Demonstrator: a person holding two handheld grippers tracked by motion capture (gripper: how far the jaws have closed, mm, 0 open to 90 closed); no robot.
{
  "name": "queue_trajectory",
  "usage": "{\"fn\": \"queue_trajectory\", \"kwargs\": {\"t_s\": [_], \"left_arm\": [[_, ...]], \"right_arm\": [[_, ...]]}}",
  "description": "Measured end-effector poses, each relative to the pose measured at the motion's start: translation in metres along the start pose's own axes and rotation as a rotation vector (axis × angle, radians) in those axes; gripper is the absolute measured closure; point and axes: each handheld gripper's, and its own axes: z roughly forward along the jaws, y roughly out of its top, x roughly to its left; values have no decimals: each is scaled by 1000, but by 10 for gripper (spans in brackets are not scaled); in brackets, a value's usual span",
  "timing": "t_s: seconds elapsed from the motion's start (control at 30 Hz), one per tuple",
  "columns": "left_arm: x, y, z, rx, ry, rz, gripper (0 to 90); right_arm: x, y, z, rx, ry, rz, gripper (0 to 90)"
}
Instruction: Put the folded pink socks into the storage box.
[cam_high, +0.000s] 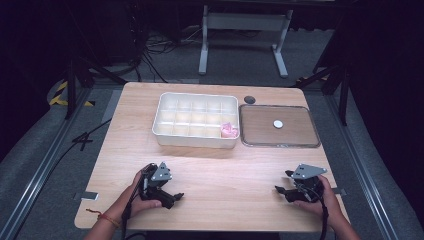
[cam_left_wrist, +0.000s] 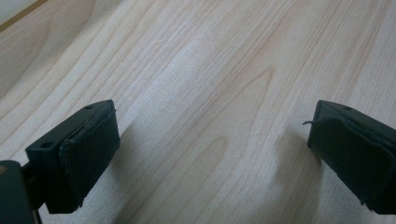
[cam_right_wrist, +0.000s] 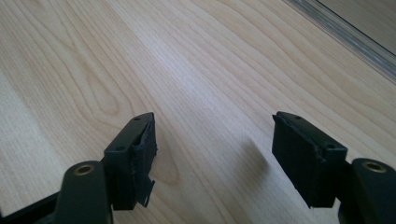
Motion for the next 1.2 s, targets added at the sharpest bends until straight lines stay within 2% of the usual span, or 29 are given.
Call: {"fn": "queue_trajectory", "kwargs": {"t_s": [0.03,0.07,0.17,0.27,0.33,1.2], "left_arm": [[0,0,0,0,0,0,24],[0,0,0,-1,-1,1,24],[0,0,0,-1,-2,0,24],[0,0,0,-1,-1,0,24],[0,0,0,-1,-1,1,24],[0,0,0,2,2,1,18]], "right_arm": [[0,0,0,0,0,0,305],[-1,-3,-1,-13,12,16,293],[-2,-10,-2,-39,3,62,257],[-6,-19,-1,-76,26,107,221],[-8,-21,-1,-82,32,132,207],[-8,-21,-1,-79,28,136,200]]}}
